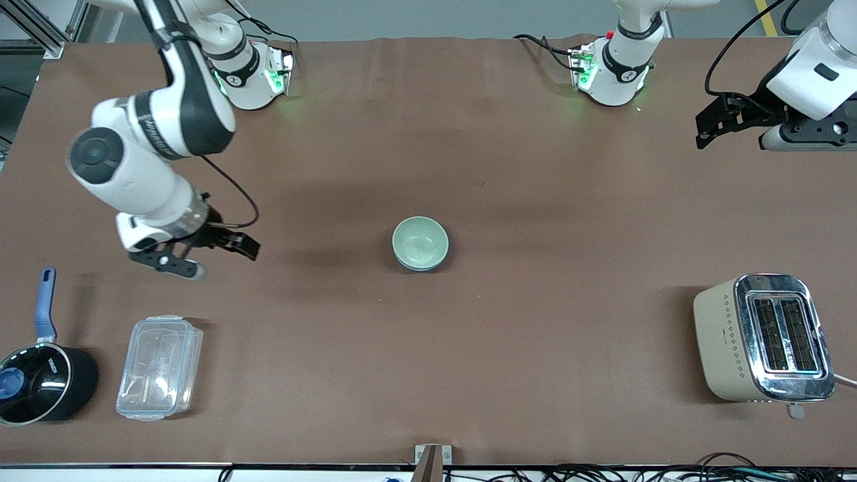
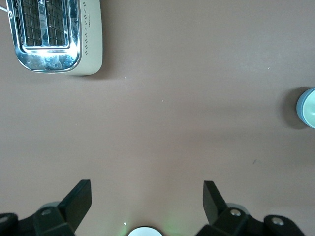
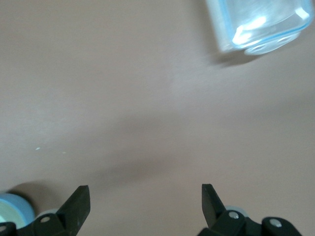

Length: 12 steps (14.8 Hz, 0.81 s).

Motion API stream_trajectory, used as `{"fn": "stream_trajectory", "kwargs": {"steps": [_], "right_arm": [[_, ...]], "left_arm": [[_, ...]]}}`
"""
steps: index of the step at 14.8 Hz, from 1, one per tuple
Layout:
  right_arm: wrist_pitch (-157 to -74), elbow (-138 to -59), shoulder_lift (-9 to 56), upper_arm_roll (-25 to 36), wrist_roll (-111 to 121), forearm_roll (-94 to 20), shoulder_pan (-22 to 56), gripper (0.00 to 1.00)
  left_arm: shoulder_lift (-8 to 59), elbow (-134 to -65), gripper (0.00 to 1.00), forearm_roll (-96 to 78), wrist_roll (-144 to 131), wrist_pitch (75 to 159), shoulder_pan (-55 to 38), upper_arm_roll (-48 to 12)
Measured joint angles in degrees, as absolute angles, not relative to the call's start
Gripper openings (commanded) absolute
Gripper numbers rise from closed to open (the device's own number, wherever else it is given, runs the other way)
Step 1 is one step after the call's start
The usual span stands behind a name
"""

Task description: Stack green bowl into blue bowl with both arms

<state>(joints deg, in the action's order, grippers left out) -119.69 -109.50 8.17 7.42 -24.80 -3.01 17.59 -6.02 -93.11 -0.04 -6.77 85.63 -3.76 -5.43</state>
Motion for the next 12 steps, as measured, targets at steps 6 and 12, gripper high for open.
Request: {"fn": "stream_trajectory", "kwargs": {"steps": [6, 12], "right_arm": [[-115.87, -112.46, 0.29, 4.59, -17.6, -1.82, 8.06, 1.0], [-100.89, -103.14, -4.24, 0.16, -11.46, -0.27, 0.72, 1.0]], "left_arm": [[-6.03, -93.08, 1.0, -0.04, -6.77, 85.8, -3.57, -5.24], [-6.04, -93.06, 1.0, -0.04, -6.05, 85.83, -3.37, -4.93]]}}
